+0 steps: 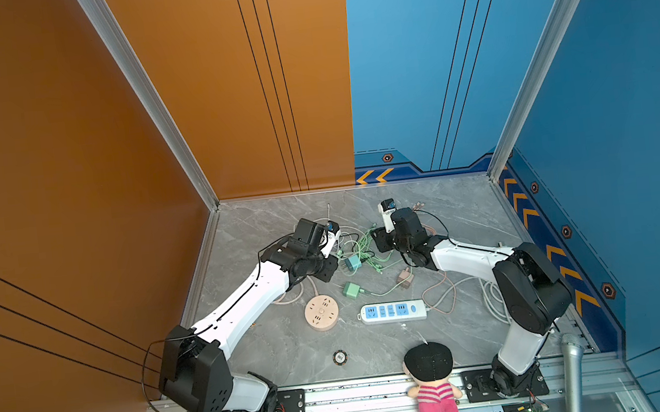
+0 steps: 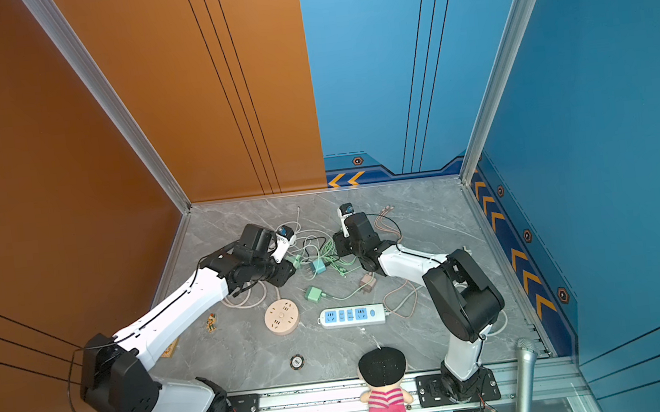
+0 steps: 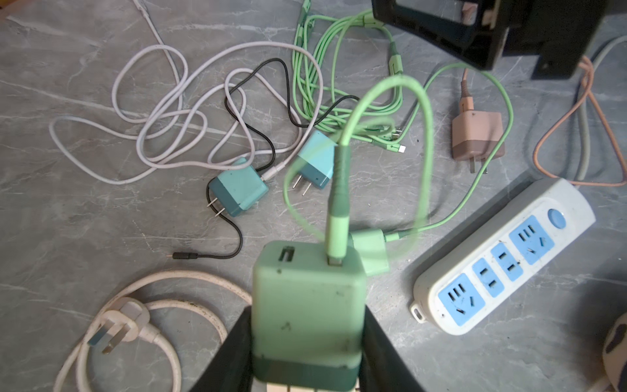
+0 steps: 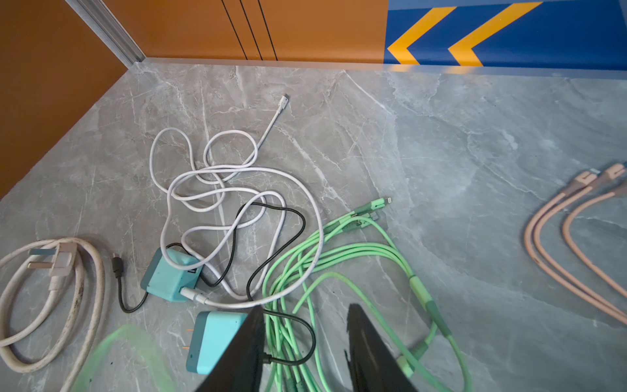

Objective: Insert the plug

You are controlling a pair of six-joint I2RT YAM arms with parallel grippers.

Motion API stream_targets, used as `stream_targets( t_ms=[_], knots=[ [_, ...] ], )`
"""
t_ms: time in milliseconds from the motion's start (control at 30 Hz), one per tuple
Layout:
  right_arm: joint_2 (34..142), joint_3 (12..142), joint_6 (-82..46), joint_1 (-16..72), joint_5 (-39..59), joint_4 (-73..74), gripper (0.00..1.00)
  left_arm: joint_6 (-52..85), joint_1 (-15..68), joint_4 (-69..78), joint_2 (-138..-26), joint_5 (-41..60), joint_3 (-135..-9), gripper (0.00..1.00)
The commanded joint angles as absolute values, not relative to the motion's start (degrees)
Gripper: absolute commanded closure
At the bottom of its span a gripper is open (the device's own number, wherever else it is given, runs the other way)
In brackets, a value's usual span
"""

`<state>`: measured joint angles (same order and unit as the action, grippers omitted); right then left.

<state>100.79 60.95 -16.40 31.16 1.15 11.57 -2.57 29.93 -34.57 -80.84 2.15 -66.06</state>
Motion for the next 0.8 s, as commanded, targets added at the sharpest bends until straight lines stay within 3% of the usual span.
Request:
stream_targets(
  t_ms=[0, 267, 767],
  knots=[
    [101.2, 60.9, -16.61, 31.2, 0.4, 8.08, 0.49, -1.29, 29.11, -35.55, -79.71, -2.07, -67.95, 0.68],
    [94.46, 61.52, -17.03, 30.26, 9.37, 1.42, 0.48, -0.28, 29.04, -34.95, -80.51, -6.7, -67.55, 0.68],
    [87.49, 63.83, -20.28, 32.02, 34.42, -3.6, 0.45, -2.46, 29.41, -31.09, -77.19, -3.79, -65.63, 0.68]
  ],
)
